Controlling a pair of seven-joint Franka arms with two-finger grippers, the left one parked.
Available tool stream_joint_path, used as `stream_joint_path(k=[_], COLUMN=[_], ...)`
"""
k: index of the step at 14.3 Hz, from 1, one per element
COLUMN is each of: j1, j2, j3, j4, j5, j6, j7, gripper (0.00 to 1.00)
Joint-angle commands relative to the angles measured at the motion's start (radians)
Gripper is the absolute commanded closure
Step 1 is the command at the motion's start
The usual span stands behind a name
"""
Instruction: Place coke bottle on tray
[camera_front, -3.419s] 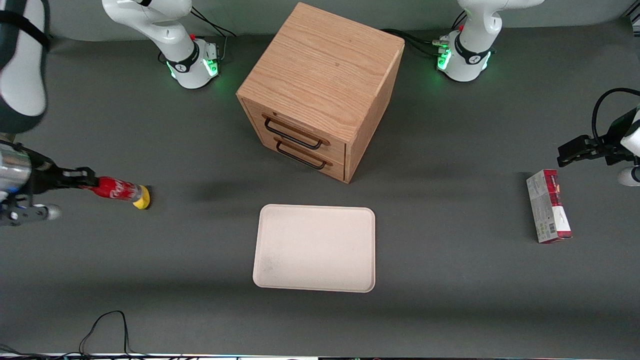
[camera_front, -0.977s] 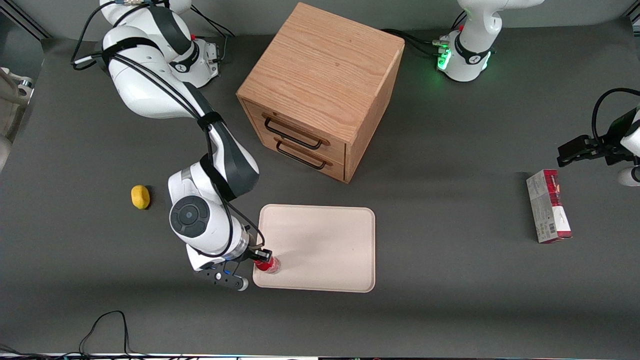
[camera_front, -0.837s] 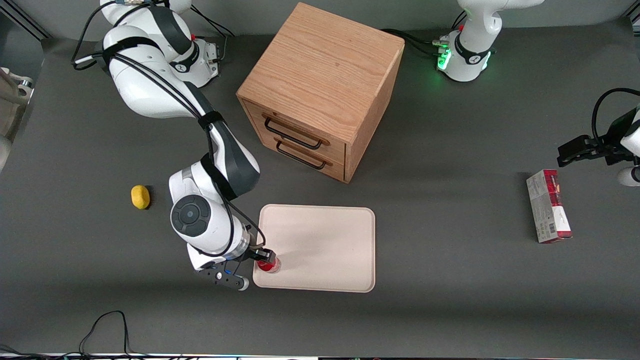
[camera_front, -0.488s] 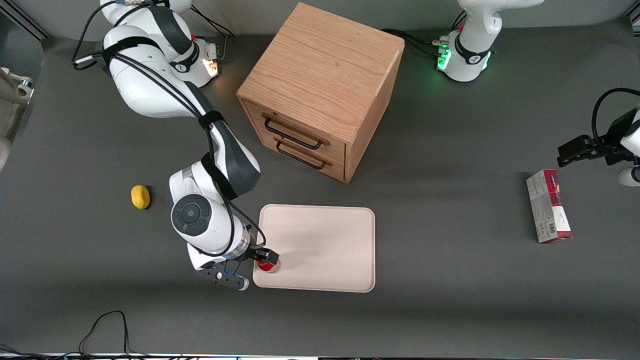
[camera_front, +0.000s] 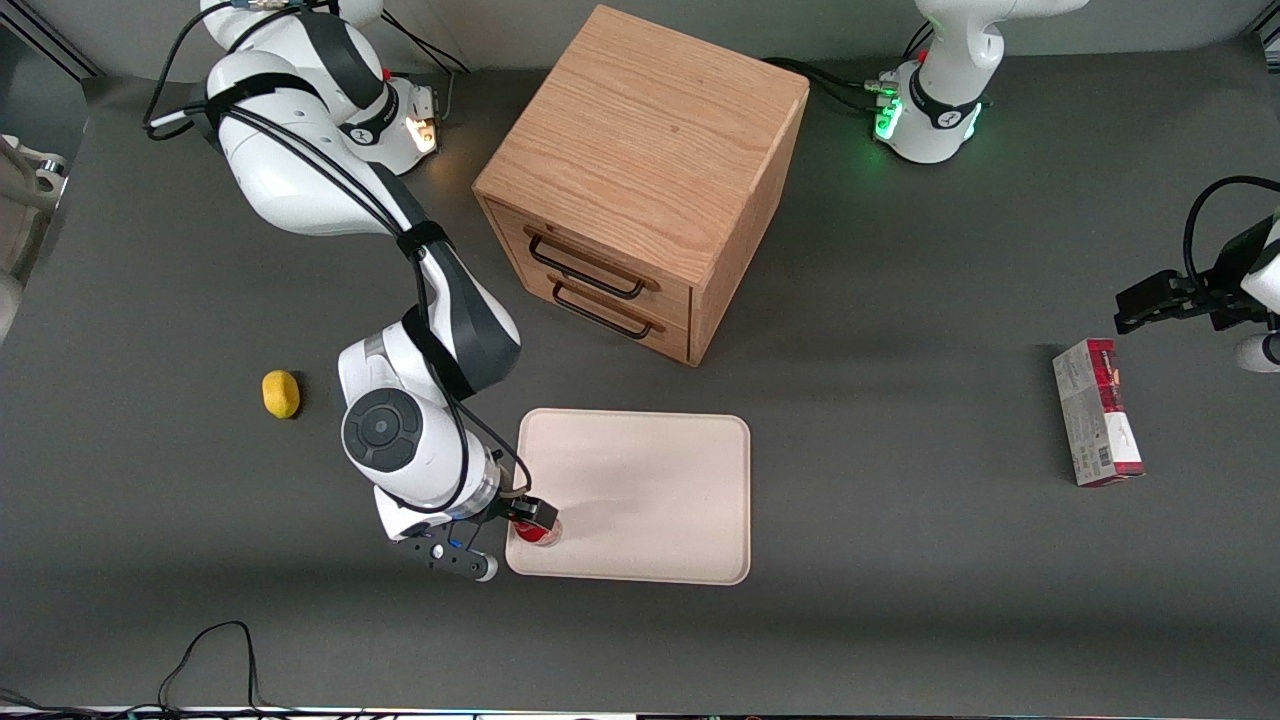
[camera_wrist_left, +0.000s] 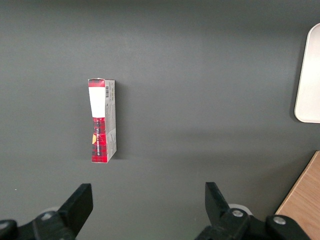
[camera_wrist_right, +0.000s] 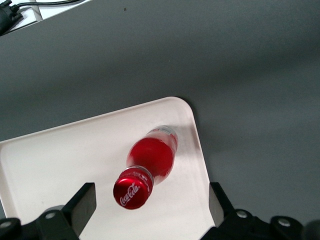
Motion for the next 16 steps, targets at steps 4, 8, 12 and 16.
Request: stream_joint_path(k=[4,8,12,16], j1=[0.010,-0.028,-0.137,-0.247], j2=[-0.008,-0.097,-0.290,-0.644], j3=[-0.002,-0.002,-0.004,-0.007], j4=[0.030,0.024,-0.161,-0.609], j5=[-0.025,-0.009,0.020,0.032], j6=[-0.048,-0.213,-0.364,-0.300], j7=[0.050,-0.122,-0.397,-0.646], gripper=[0.00,0.00,0.00,0.00])
